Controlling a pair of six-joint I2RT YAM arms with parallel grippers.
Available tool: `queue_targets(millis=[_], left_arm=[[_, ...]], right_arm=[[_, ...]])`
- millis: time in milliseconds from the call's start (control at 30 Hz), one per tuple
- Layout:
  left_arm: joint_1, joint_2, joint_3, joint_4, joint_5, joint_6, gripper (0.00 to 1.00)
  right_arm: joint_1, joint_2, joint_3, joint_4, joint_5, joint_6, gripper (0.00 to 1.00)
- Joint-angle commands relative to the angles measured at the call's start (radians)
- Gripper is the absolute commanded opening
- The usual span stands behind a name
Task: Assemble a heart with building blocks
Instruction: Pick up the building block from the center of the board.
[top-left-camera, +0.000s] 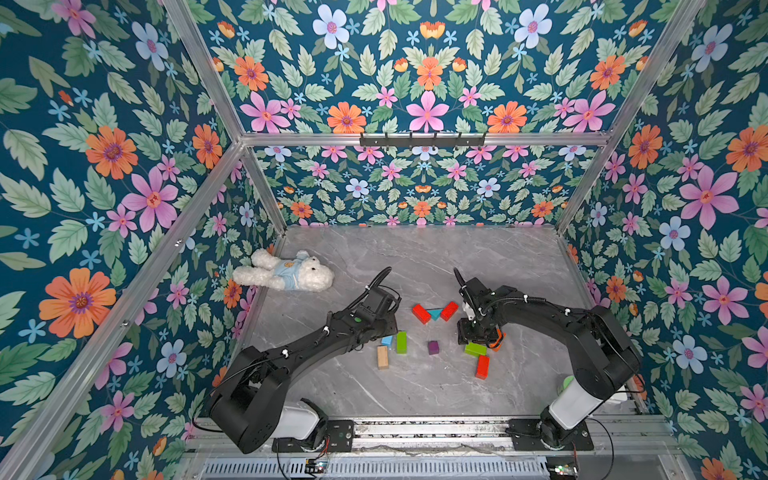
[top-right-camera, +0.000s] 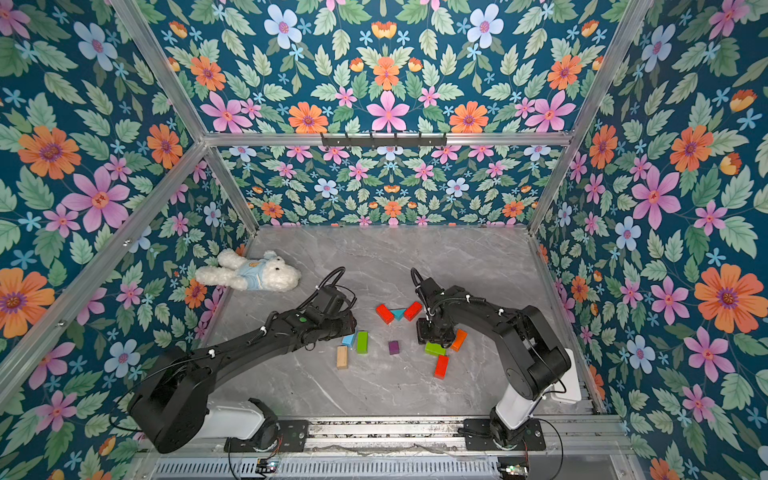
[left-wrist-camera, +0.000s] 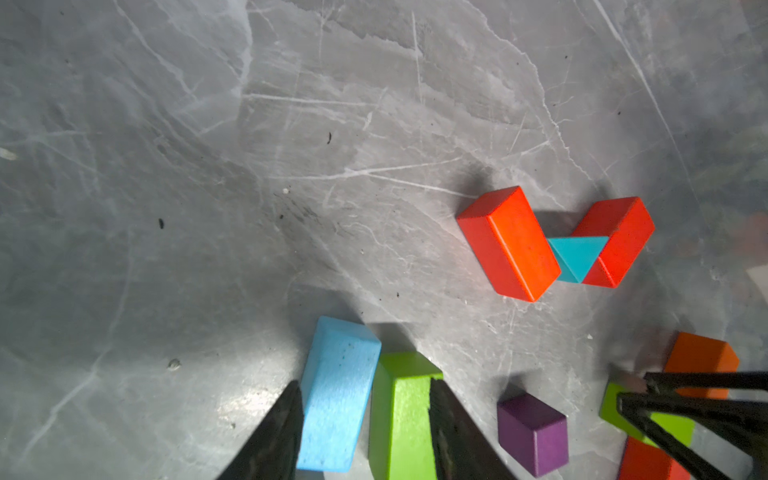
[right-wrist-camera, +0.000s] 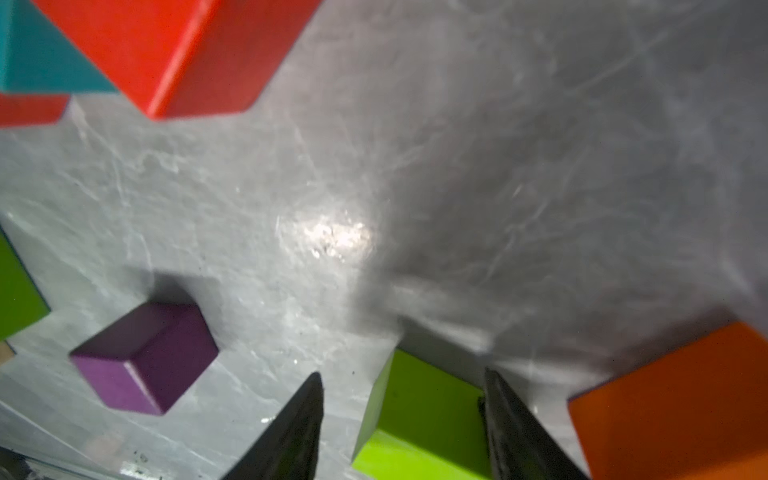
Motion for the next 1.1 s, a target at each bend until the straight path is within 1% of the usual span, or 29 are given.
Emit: queue_targets(millis=[0,67,200,333,467,533,667,767,900,967,1067], left_arm=[[0.002,0.012,0.007,0.021,0.017,-0.011,0.51],[0.003,0.01,0.004,0.023,0.015,-0.01,0.5],[0.004,0.003,-0.012,0.032,0.01,-0.013,0.5],[0.004,0.006,-0.022,0.038,0.014,-0.016,0.49],[0.005,0.011,-0.026,0.043,0.015,-0.013,0.49],[0.006,0.014,-0.022,0.041,0.018,-0.01,0.49],[0.006,0.014,-0.025,0.041,0.02,-0.01,0.48],[0.005,0.012,-0.027,0.042,0.02,-0.008,0.47],[0.006,0.001,-0.03,0.035,0.016,-0.004,0.47],[0.008,0.002,-0.031,0.037,0.014,-0.004,0.47],[0.008,0.016,-0.02,0.036,0.024,-0.002,0.47]], right_arm=[[0.017,-0.035,-0.019,-0.032,0.035,0.042,0.6],[0.018,-0.038,-0.028,-0.051,0.057,0.044,0.6],[0.026,-0.034,-0.026,-0.087,0.086,0.032,0.54],[0.032,-0.02,-0.011,-0.107,0.106,0.031,0.44],[0.031,-0.013,-0.007,-0.122,0.123,0.036,0.42],[0.031,-0.019,-0.008,-0.127,0.131,0.034,0.43],[0.031,-0.018,0.004,-0.145,0.117,0.028,0.49],[0.032,-0.006,0.007,-0.16,0.112,0.024,0.46],[0.04,-0.035,-0.018,-0.174,0.116,0.005,0.6],[0.043,-0.057,-0.024,-0.171,0.094,0.006,0.62],[0.067,-0.072,-0.016,-0.188,0.099,0.015,0.64]])
